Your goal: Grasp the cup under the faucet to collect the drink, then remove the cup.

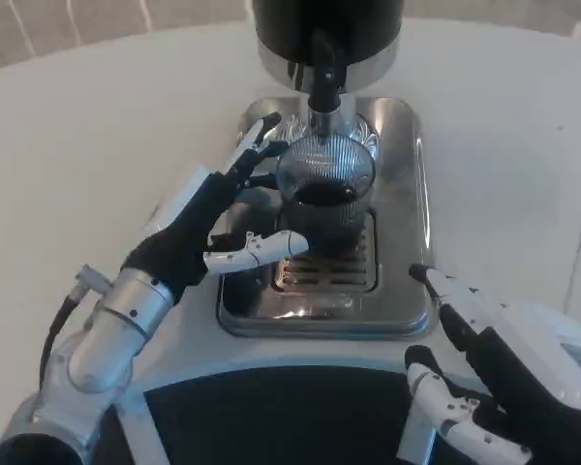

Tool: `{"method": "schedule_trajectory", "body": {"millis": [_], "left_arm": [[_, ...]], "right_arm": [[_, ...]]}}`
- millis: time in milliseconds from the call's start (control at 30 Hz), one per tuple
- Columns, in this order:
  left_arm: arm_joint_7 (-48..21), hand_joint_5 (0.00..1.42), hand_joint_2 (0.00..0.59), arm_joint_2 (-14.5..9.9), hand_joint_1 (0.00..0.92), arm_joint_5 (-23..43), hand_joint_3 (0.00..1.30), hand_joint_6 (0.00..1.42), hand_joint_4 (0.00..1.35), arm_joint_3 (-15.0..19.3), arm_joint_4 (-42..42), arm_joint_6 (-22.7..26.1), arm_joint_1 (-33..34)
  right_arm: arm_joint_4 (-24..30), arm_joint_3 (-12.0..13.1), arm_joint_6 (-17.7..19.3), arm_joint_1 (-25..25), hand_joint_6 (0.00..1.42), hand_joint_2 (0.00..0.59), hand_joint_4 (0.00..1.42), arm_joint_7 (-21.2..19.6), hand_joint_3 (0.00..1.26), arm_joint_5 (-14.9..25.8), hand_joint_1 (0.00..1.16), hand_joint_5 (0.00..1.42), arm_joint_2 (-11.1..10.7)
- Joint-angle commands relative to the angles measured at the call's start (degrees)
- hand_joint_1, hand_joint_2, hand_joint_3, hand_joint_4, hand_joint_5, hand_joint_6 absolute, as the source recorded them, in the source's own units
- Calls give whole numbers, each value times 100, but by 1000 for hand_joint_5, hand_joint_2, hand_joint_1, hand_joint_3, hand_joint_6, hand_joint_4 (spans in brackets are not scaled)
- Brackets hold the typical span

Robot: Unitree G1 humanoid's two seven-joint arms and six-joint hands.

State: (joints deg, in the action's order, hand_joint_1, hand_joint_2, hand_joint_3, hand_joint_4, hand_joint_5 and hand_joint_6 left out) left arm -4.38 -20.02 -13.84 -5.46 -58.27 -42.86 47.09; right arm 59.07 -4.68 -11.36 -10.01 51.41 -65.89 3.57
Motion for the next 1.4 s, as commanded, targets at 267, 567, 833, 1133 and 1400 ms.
{"method": "schedule_trajectory", "body": {"millis": [267, 567, 833, 1133, 1400], "left_arm": [[-61, 272, 84, 121, 472, -110, 0, 359, 86, -139, -375, -111, 220], [-163, 278, 82, 176, 463, -114, 0, 369, 93, -215, -535, -212, 368], [-91, 289, 83, 235, 461, -203, 0, 380, 102, -361, -773, -174, 530], [-2, 294, 85, 285, 465, -277, 5, 384, 114, -465, -938, -139, 665], [81, 303, 86, 284, 466, -290, 28, 387, 118, -568, -961, -169, 708]], "right_arm": [[93, -72, 9, -212, 0, 580, 0, 39, 0, 0, 42, 0, 213], [93, -15, -42, -243, 0, 573, 0, 48, 0, 39, 38, 0, 171], [93, 38, -48, -149, 0, 571, 0, 115, 0, -13, 35, 0, 199], [93, -9, -119, -143, 0, 571, 0, 151, 0, -73, 34, 0, 246], [93, 16, -220, -159, 0, 571, 0, 137, 0, -34, 34, 0, 199]]}}
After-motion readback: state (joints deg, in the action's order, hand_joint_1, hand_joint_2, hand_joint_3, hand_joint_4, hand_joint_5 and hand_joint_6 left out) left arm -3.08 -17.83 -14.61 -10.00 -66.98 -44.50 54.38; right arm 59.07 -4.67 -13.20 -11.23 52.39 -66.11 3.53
